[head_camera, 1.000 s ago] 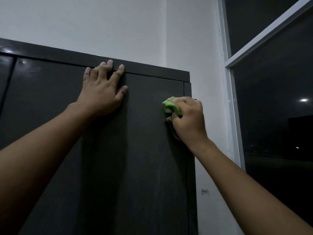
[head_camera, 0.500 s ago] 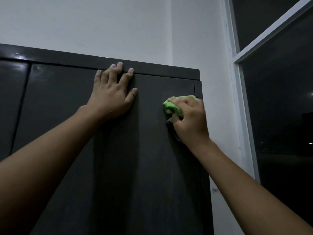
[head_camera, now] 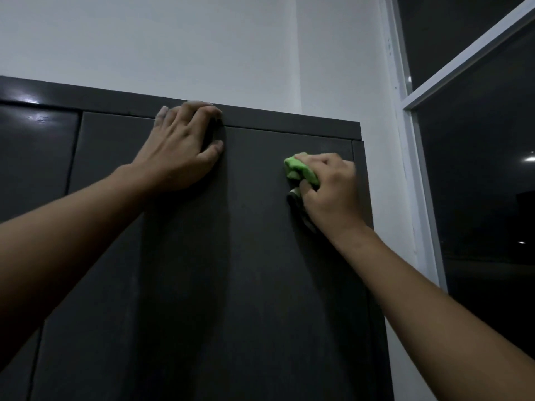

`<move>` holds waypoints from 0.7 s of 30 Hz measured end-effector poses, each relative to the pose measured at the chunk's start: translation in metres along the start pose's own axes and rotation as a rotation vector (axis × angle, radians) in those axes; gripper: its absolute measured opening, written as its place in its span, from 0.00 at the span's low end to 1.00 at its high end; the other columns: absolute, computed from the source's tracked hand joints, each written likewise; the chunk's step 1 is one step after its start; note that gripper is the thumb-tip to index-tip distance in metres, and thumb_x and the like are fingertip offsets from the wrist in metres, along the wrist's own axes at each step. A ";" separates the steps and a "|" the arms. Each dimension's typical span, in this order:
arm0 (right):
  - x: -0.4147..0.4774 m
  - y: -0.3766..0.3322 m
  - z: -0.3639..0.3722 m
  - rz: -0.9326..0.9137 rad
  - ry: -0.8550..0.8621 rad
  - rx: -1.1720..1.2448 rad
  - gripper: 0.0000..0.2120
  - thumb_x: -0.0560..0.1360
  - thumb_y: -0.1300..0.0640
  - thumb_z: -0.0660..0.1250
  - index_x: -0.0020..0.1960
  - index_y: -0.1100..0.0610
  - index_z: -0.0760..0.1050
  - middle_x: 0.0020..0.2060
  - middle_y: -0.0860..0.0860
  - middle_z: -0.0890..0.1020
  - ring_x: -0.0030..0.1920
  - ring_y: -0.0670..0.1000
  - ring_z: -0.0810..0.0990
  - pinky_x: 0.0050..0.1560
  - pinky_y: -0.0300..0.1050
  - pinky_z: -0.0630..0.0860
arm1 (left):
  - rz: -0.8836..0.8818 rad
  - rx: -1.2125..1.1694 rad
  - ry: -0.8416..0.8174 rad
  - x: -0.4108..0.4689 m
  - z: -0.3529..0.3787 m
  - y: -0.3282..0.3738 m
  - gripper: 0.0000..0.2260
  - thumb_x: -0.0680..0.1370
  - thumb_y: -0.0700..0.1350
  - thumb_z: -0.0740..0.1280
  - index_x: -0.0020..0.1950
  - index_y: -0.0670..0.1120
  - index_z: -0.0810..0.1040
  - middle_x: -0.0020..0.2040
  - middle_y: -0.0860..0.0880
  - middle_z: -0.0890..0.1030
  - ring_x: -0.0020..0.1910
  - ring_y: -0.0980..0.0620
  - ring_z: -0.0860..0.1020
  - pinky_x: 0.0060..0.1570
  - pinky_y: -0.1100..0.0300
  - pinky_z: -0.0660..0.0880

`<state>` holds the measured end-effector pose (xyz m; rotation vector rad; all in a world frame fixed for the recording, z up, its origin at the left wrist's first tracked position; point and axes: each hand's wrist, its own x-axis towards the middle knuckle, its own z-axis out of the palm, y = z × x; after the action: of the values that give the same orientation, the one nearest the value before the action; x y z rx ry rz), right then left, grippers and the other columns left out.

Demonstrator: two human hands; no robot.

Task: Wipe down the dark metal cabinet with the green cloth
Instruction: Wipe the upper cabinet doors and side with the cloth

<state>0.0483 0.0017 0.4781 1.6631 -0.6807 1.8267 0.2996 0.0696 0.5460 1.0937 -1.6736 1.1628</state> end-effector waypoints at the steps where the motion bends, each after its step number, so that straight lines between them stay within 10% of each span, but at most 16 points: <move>1: -0.002 -0.006 0.005 -0.069 -0.043 -0.011 0.20 0.70 0.60 0.67 0.61 0.53 0.83 0.53 0.52 0.82 0.54 0.59 0.74 0.59 0.52 0.73 | 0.017 -0.007 0.019 -0.002 -0.002 -0.006 0.26 0.75 0.56 0.55 0.73 0.52 0.65 0.74 0.49 0.64 0.73 0.44 0.62 0.75 0.43 0.48; 6: -0.020 0.011 -0.007 -0.591 -0.334 0.008 0.20 0.69 0.53 0.74 0.61 0.51 0.82 0.57 0.49 0.83 0.54 0.54 0.74 0.59 0.44 0.70 | 0.128 0.138 0.014 -0.012 -0.018 -0.044 0.28 0.74 0.51 0.54 0.75 0.55 0.65 0.76 0.50 0.65 0.73 0.45 0.63 0.74 0.41 0.55; 13: -0.003 -0.021 0.021 -0.067 0.037 -0.028 0.19 0.69 0.60 0.68 0.59 0.52 0.84 0.53 0.48 0.84 0.54 0.56 0.75 0.58 0.45 0.71 | 0.176 0.117 0.011 -0.025 -0.016 -0.072 0.29 0.75 0.53 0.51 0.78 0.56 0.60 0.78 0.50 0.60 0.77 0.48 0.58 0.75 0.45 0.49; 21: -0.057 -0.041 0.004 -0.431 -0.370 -0.081 0.23 0.75 0.48 0.64 0.69 0.48 0.77 0.64 0.46 0.79 0.58 0.55 0.74 0.57 0.57 0.74 | 0.170 0.042 0.008 -0.023 -0.014 -0.074 0.31 0.73 0.58 0.49 0.78 0.57 0.60 0.78 0.52 0.60 0.77 0.49 0.56 0.75 0.49 0.45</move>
<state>0.0841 0.0238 0.4215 1.9347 -0.4848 1.1927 0.3784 0.0728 0.5479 0.9859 -1.7703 1.3131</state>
